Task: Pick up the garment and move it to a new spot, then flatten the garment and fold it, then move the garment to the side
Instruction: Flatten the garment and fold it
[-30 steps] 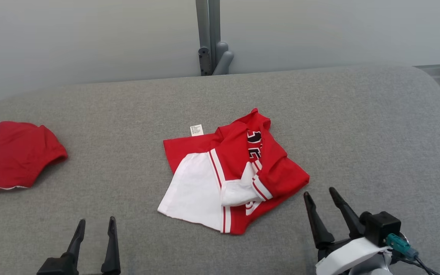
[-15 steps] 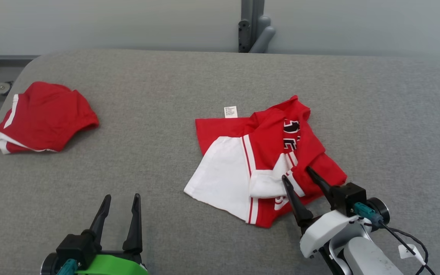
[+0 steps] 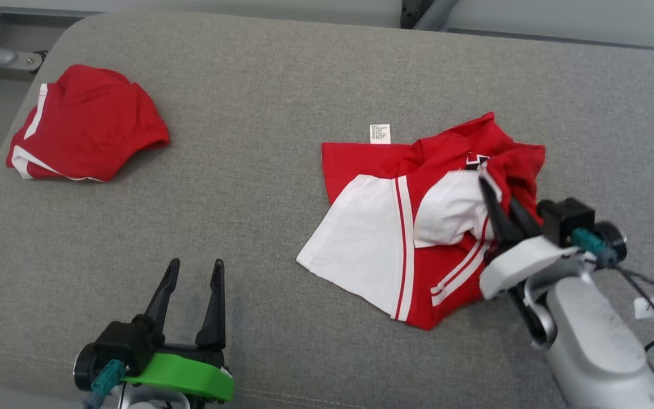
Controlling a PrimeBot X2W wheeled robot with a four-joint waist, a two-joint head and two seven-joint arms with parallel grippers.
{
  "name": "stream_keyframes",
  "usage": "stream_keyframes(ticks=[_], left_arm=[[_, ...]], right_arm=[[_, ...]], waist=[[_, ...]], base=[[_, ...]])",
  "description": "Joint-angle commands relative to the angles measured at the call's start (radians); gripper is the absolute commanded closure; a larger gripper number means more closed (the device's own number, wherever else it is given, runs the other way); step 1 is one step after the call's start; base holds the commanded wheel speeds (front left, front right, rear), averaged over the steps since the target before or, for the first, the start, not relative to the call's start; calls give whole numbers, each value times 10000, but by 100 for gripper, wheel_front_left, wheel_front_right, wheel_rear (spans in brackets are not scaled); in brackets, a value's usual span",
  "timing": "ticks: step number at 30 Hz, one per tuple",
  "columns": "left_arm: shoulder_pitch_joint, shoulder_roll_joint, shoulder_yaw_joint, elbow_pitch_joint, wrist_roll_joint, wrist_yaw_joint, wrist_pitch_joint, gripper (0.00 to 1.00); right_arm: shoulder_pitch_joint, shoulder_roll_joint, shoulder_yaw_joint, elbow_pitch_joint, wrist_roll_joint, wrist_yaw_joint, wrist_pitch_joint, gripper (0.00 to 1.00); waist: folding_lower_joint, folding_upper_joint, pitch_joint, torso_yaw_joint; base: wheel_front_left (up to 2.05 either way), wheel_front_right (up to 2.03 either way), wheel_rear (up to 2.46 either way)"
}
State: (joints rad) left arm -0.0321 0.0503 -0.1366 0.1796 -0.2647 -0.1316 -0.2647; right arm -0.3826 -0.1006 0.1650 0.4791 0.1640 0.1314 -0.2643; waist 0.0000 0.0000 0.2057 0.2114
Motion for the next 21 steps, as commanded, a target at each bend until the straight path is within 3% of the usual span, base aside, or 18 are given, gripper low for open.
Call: stream_keyframes(ticks=[1,9,10,11,15,21], left_arm=[[-239,8,-113,17,-136,19,5,0],[-1430,10,-1587,305,-552,19,5,0],[-1544,14,-1754,375,-681,19,7,0],[-1653,23,-1774,397,-809,19,6,0],[-1801,5,-1777,463,-914,19,6,0],[-1421,9,-1284,706,-807,19,6,0]], right_arm=[[-599,-302,-44,1,-151,-13,-4,100],[-5159,-2326,-219,2364,-1395,-15,295,100],[-5612,-2528,-331,2701,-1612,-15,320,76],[-5931,-2637,-573,3059,-1722,-15,374,0],[-6607,-2805,-1888,4117,-2597,-14,422,0],[-5902,-2207,-3159,4563,-3233,-15,54,0]], waist=[[0,0,494,46],[0,0,1589,808],[0,0,1680,939],[0,0,1742,1045],[0,0,1812,1188],[0,0,1449,781]], base=[[0,0,0],[0,0,0],[0,0,0],[0,0,0],[0,0,0],[0,0,0]])
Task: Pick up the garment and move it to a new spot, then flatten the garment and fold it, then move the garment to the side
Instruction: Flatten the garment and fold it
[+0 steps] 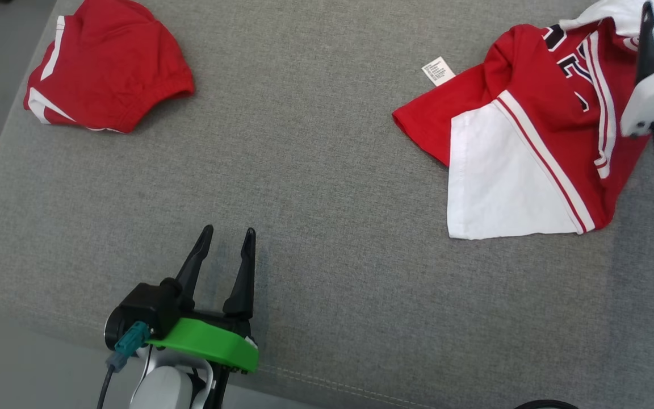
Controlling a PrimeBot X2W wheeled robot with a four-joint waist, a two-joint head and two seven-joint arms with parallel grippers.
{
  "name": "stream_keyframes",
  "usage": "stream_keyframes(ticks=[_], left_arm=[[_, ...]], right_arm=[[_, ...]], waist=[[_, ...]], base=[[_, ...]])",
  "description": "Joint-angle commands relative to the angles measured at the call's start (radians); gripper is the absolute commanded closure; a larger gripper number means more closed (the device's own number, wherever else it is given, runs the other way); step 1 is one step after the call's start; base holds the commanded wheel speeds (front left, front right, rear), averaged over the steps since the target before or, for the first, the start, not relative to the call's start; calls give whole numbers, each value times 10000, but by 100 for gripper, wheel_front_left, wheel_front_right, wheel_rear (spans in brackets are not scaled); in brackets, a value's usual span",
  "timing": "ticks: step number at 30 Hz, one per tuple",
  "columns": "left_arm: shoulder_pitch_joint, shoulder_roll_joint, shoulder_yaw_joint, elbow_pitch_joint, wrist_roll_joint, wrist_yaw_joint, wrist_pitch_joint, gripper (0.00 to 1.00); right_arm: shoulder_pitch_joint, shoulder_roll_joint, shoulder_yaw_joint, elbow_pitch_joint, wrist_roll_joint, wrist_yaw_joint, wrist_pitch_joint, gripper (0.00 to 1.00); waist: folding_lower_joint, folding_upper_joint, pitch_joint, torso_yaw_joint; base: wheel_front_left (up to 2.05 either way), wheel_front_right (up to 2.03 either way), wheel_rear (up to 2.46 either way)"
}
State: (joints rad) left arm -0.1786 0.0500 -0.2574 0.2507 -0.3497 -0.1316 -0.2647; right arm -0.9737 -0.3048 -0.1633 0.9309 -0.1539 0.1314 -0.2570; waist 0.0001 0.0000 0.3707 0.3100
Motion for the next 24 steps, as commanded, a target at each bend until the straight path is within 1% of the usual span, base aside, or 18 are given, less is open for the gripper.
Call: stream_keyframes(ticks=[1,3,5,7,10,13,18,19,24], left_arm=[[128,15,-3,26,70,19,6,0],[229,18,147,73,133,19,6,0],[325,18,209,120,181,19,6,0],[432,19,210,191,131,19,6,0],[434,19,143,279,92,19,6,0],[507,24,152,347,173,19,6,0],[604,22,127,490,83,19,6,0],[648,22,75,589,-96,19,6,0],[609,22,-66,685,-100,19,6,0]], right_arm=[[259,46,-53,14,-44,-15,-42,0],[788,470,-50,-264,55,-14,-99,0],[1547,900,185,-786,354,-14,-88,0],[2450,1192,562,-1239,755,-15,-80,0],[3457,1466,1091,-1852,1372,-15,-85,0],[4265,1608,1352,-2194,1753,-14,-85,0],[4766,1782,1429,-2319,1784,-14,-86,0],[4789,1796,1442,-2273,1740,-14,-86,0],[4564,1899,1413,-1935,1558,-14,-87,0]], waist=[[-1,0,-312,-335],[-1,0,-519,-582],[-1,0,-746,-821],[-1,0,-920,-1012],[-1,0,-1110,-1254],[-1,0,-1217,-1413],[-1,0,-1234,-1488],[-1,0,-1239,-1474],[-1,0,-1211,-1403]], base=[[0,0,0],[0,0,0],[0,0,0],[0,0,0],[0,0,0],[0,0,0],[0,0,0],[0,0,0],[0,0,0]])
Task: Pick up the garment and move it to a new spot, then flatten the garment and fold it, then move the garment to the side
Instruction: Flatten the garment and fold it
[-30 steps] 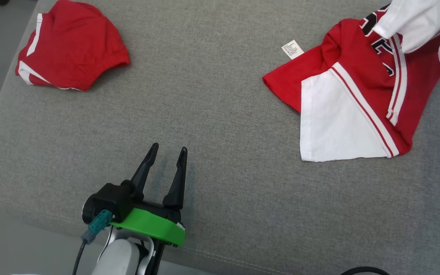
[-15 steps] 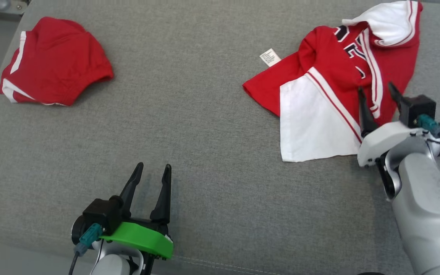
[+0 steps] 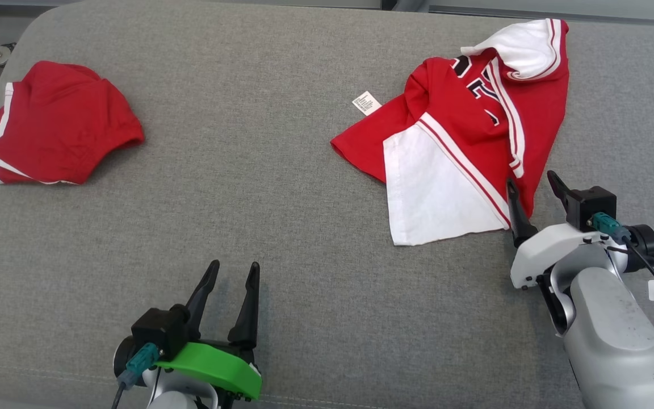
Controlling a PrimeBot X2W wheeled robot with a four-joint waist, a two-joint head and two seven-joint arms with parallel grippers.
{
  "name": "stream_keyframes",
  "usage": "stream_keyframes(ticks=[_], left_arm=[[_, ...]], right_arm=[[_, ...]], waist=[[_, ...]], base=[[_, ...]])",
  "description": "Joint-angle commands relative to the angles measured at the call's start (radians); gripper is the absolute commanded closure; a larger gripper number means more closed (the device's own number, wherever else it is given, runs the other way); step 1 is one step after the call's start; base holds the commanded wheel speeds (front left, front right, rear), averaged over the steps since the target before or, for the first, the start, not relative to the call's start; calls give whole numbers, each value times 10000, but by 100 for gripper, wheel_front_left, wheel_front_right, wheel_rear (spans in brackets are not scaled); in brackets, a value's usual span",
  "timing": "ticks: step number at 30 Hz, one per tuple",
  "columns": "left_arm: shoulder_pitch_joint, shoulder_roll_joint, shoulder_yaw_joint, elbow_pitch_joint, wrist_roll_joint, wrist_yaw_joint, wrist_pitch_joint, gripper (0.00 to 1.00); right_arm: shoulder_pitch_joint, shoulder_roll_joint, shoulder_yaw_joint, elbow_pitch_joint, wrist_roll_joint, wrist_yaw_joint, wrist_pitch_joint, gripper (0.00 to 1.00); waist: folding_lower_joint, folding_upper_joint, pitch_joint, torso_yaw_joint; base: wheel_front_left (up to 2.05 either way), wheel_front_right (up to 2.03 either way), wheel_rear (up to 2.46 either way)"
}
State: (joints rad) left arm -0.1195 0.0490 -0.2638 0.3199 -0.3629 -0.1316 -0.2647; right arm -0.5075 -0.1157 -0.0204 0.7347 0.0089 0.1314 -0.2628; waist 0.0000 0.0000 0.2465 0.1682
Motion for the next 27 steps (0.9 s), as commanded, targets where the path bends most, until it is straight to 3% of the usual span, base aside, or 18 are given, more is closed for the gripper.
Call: stream_keyframes(ticks=[1,3,4,5,6,11,19,20,21,22,27], left_arm=[[4,32,-12,-3,37,19,6,0],[-72,30,-82,18,3,19,6,0],[-114,29,-140,30,-54,19,6,0],[-189,30,-193,36,-128,19,6,0],[-218,30,-239,39,-156,19,6,0],[-180,193,-245,-67,-178,19,6,0],[83,226,-352,-184,-208,19,6,0],[109,218,-382,-188,-211,19,6,0],[109,218,-382,-188,-211,19,6,0],[137,218,-429,-183,-192,19,6,0],[238,236,-419,-138,-36,19,6,0]], right_arm=[[-184,28,-54,87,-105,-14,-29,0],[-353,46,-152,215,-214,-14,-29,0],[-428,56,-178,305,-288,-14,-30,31],[-568,65,-337,584,-374,-14,-31,82],[-688,89,-423,680,-388,-14,-31,100],[-772,155,-898,78,-28,-15,-30,100],[1029,363,-2704,-614,1244,-14,-30,100],[1255,389,-2832,-677,1361,-14,-30,56],[1255,389,-2832,-677,1361,-14,-30,56],[1481,416,-2942,-846,1390,-15,-30,0],[2546,629,-2950,-2521,1560,-14,-29,0]], waist=[[0,0,53,24],[0,0,107,76],[0,0,139,100],[0,0,197,124],[0,0,217,128],[0,0,131,-151],[0,0,-644,-914],[0,0,-728,-1017],[0,0,-728,-1017],[0,0,-808,-1115],[0,0,-1147,-1653]], base=[[0,0,0],[0,0,0],[0,0,0],[0,0,0],[0,0,0],[0,0,0],[0,0,0],[0,0,0],[0,0,0],[0,0,0],[0,0,0]])
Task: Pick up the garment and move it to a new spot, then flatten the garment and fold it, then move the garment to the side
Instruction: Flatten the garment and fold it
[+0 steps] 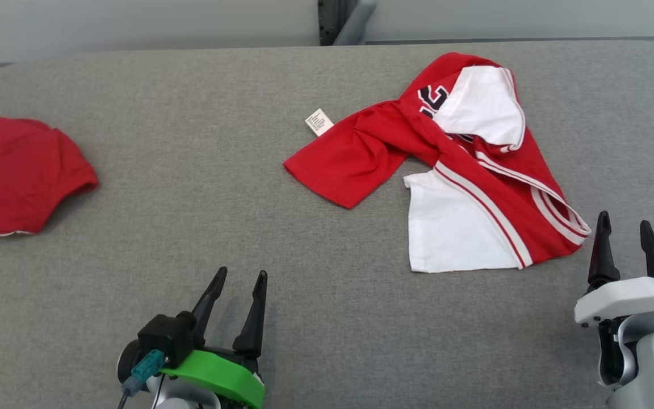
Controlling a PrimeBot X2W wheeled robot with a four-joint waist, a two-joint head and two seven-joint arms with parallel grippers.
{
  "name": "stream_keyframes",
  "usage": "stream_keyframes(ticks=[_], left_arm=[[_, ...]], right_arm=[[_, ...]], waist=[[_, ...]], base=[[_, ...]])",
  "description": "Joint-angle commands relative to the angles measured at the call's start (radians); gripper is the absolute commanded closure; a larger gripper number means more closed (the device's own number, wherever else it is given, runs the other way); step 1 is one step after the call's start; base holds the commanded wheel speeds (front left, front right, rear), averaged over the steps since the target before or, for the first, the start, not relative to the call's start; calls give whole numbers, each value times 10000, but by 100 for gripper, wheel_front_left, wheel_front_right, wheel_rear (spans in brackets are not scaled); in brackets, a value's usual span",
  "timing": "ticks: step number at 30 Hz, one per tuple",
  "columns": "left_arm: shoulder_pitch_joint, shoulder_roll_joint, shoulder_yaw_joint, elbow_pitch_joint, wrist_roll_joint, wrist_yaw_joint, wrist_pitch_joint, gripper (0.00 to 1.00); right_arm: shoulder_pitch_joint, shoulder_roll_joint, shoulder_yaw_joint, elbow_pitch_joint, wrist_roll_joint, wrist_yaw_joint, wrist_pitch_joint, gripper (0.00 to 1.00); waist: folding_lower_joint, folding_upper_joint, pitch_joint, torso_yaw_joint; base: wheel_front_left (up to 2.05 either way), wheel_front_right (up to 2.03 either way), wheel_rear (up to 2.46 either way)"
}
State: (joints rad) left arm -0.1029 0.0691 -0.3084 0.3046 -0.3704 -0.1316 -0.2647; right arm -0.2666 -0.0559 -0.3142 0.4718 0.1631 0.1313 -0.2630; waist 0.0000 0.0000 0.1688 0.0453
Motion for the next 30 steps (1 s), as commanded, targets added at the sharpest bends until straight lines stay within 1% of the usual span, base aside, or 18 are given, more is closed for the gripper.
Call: stream_keyframes(ticks=[1,5,10,13,17,22,27,30], left_arm=[[66,27,84,17,72,19,6,0],[-207,-43,397,46,85,19,6,0],[-1150,-88,433,462,130,18,8,0],[-1978,-46,310,1338,-134,18,6,0],[-3454,218,199,2488,-356,18,3,0],[-4798,532,175,4037,-578,18,5,0],[-5580,801,416,5347,-440,28,6,0],[-6012,867,599,6279,-310,151,9,0]], right_arm=[[344,41,126,-283,73,-12,-29,0],[823,24,1013,-1230,600,-12,-29,0],[803,35,1717,-1754,934,-10,-29,0],[576,39,2078,-1851,1063,-10,-29,0],[300,31,2456,-1932,1119,-12,-29,0],[74,36,2723,-2017,1214,-10,-29,0],[-93,38,2954,-2067,1379,-10,-29,0],[-70,42,2950,-2034,1436,-10,-29,0]], waist=[[0,0,-407,-529],[0,0,-303,-957],[0,0,279,-1476],[0,0,733,-1824],[0,0,1282,-2217],[0,0,1677,-2603],[0,0,1926,-2944],[0,0,2080,-3073]], base=[[0,0,0],[0,0,0],[0,0,0],[0,0,0],[0,0,0],[0,0,0],[0,0,0],[0,0,0]])
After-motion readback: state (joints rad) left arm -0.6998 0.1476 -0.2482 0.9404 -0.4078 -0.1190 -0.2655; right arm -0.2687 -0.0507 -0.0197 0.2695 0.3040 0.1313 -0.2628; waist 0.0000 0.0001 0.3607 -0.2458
